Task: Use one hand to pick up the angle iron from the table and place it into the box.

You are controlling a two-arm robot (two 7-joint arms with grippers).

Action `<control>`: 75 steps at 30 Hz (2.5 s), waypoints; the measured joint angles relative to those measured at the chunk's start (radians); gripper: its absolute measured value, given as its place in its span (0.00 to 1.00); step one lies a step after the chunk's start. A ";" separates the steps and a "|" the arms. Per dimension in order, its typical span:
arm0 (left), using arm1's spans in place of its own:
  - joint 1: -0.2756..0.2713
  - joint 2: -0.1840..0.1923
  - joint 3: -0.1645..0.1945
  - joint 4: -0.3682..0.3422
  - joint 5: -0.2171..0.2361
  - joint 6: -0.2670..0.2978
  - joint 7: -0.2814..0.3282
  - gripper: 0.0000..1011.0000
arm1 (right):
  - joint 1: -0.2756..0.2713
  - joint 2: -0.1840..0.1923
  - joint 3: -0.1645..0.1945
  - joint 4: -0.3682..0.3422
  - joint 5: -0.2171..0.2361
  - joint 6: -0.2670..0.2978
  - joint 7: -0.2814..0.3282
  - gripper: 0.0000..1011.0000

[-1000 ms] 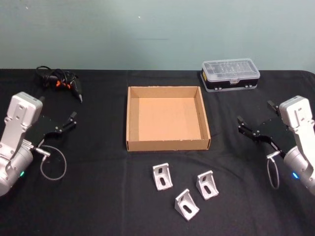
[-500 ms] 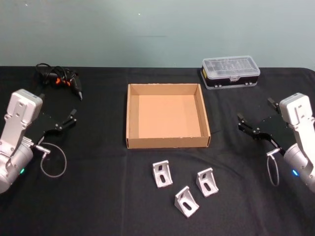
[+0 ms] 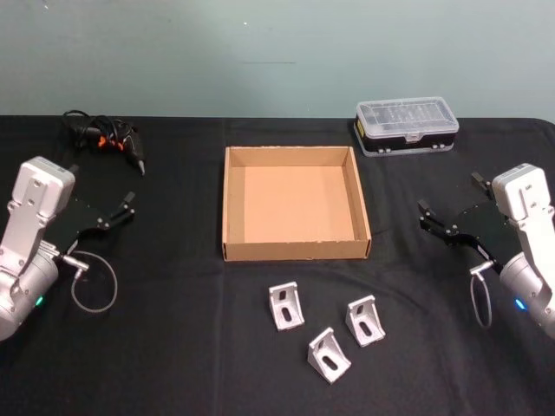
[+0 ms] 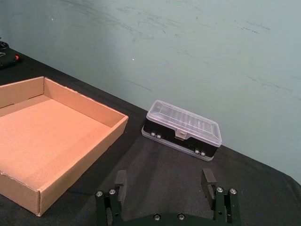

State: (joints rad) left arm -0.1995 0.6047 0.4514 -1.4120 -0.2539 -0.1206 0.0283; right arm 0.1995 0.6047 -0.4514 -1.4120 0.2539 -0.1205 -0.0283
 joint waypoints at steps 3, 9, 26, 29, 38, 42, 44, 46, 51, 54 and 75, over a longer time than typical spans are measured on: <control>0.000 0.000 0.000 0.000 0.000 0.000 0.000 0.99 | 0.000 0.000 0.000 0.000 0.000 0.000 0.000 0.99; 0.000 0.000 0.000 0.000 0.000 0.000 0.000 0.99 | 0.000 0.000 0.000 0.000 0.000 0.000 0.000 0.99; 0.000 0.000 0.000 0.000 0.000 0.000 0.000 0.99 | 0.000 0.000 0.000 0.000 0.000 0.000 0.000 0.99; 0.000 0.000 0.000 0.000 0.000 0.000 0.000 0.99 | 0.000 0.000 0.000 0.000 0.000 0.000 0.000 0.99; 0.000 0.000 0.000 0.000 0.000 0.000 0.000 0.99 | -0.028 -0.003 0.033 -0.023 0.016 0.000 0.032 0.99; 0.000 0.000 0.000 0.000 0.000 0.000 0.000 0.99 | -0.062 0.015 0.065 -0.079 0.049 0.016 0.062 0.99; 0.000 0.000 0.000 0.000 0.000 0.000 0.000 0.99 | -0.074 0.022 0.076 -0.100 0.065 0.027 0.073 0.99; 0.000 0.000 0.000 0.000 0.000 0.000 0.000 0.99 | -0.090 0.033 0.093 -0.128 0.087 0.042 0.086 0.99; 0.000 0.000 0.000 0.000 0.000 0.000 0.000 0.99 | -0.149 0.072 0.151 -0.228 0.178 0.111 0.146 0.99; 0.000 0.000 0.000 0.000 0.000 0.000 0.000 0.99 | -0.185 0.101 0.188 -0.296 0.238 0.166 0.186 0.99; 0.000 0.000 0.000 0.000 0.000 0.000 0.000 0.99 | -0.267 0.199 0.217 -0.484 0.518 0.515 0.372 0.99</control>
State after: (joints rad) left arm -0.1995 0.6047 0.4514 -1.4120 -0.2539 -0.1206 0.0283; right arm -0.0677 0.8038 -0.2345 -1.8960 0.7717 0.3943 0.3437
